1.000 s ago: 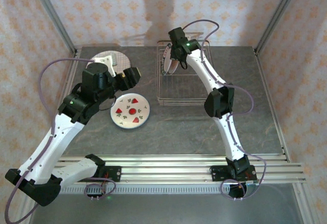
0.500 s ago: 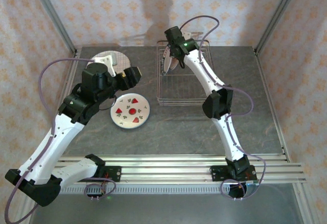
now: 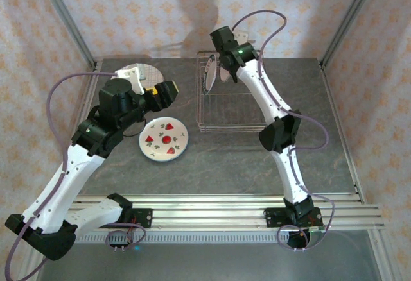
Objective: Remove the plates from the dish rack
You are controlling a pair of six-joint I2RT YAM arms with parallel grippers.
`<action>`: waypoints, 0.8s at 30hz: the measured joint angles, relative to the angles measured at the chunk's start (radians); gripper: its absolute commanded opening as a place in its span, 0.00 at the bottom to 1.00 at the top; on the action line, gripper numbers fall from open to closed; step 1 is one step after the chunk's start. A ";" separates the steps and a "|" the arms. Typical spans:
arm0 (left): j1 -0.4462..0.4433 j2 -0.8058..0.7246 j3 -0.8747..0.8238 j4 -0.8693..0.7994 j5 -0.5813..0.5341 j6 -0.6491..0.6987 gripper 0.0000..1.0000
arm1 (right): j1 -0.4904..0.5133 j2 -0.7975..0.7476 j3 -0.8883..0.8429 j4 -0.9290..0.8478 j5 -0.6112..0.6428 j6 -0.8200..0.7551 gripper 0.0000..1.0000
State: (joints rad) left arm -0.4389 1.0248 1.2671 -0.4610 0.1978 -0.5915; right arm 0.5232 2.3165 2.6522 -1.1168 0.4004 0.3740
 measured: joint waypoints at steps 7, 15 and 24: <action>0.000 0.000 0.000 0.026 0.023 -0.018 0.82 | 0.000 -0.108 -0.014 -0.039 0.033 -0.009 0.00; 0.000 0.014 0.015 0.060 0.080 -0.053 0.83 | -0.002 -0.241 -0.029 -0.085 0.053 -0.027 0.00; 0.000 0.055 0.015 0.105 0.159 -0.105 0.82 | -0.022 -0.414 -0.129 -0.132 0.030 -0.030 0.00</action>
State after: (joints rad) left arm -0.4389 1.0798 1.2819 -0.3561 0.3565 -0.6964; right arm 0.5014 1.9026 2.5229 -1.2484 0.4305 0.3439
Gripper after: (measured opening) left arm 0.824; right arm 0.077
